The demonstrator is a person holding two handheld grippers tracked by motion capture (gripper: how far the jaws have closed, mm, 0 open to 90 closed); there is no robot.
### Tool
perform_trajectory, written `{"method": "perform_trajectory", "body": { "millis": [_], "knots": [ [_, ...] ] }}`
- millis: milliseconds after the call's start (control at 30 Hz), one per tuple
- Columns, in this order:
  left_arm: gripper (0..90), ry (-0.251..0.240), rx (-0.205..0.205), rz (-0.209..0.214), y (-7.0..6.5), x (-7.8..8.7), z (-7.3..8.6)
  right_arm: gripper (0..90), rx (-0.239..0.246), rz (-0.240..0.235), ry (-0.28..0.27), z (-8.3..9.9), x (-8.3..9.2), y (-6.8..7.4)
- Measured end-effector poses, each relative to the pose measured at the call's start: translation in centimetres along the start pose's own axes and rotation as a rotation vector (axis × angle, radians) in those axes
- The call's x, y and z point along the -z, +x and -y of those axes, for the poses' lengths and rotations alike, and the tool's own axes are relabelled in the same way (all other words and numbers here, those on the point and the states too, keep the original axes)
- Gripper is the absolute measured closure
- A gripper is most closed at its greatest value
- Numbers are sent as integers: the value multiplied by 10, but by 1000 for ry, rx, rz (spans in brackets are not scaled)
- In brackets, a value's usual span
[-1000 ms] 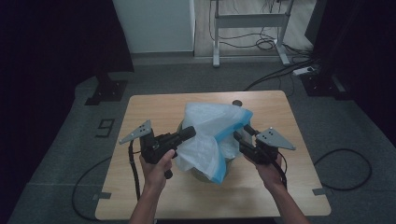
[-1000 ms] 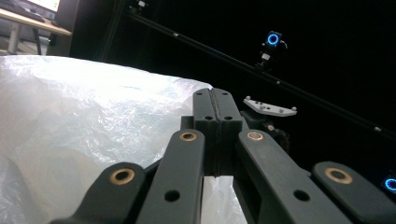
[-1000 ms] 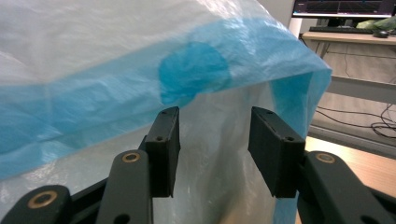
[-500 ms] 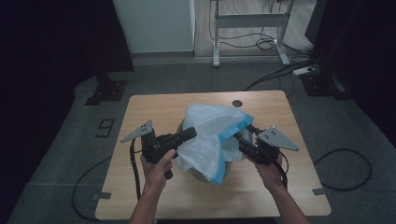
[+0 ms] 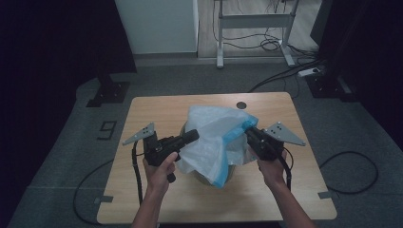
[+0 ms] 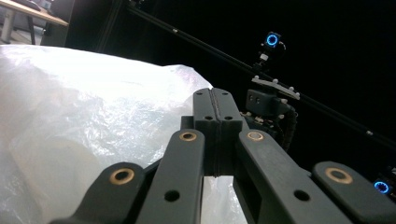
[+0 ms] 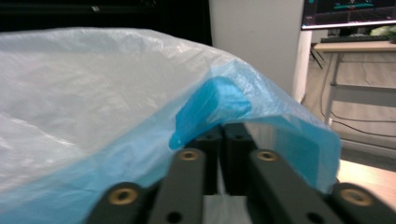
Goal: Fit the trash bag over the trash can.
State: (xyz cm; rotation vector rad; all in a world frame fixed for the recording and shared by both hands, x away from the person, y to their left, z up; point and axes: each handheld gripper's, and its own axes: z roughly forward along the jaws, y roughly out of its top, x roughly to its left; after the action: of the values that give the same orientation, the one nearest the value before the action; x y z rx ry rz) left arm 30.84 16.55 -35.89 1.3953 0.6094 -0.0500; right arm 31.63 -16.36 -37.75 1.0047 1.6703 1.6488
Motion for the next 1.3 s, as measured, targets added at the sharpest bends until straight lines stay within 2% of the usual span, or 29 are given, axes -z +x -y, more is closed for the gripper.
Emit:
{"method": "perform_trajectory", "body": {
  "millis": [133,267,333,500,567,633,800,1000,1100,1300],
  "knots": [
    [899,-20,-8,-10,1,3,-5,892,-19,-23,-17,-3,10,-3],
    [900,-38,-16,-10,6,2,-7,892,-15,-28,-5,-2,22,-6],
    [899,-43,-1,-12,14,-3,-7,892,2,-25,2,-2,26,-10],
    [900,-66,48,-21,37,-12,-9,892,-5,-22,16,-4,29,-27],
    [900,-76,50,-30,43,-14,-13,892,-10,-17,24,-7,28,-33],
    [900,-89,49,-37,47,-13,-17,892,5,-7,30,-11,28,-40],
    [900,-122,47,-54,49,-9,-20,892,14,3,27,-17,32,-49],
    [900,-128,7,-100,43,1,-23,892,29,46,35,-18,40,-58],
    [900,-134,-12,-138,42,7,-24,892,29,72,41,-22,35,-64],
    [900,-151,-27,-182,44,24,-28,892,54,111,45,-43,9,-71]
  ]
}}
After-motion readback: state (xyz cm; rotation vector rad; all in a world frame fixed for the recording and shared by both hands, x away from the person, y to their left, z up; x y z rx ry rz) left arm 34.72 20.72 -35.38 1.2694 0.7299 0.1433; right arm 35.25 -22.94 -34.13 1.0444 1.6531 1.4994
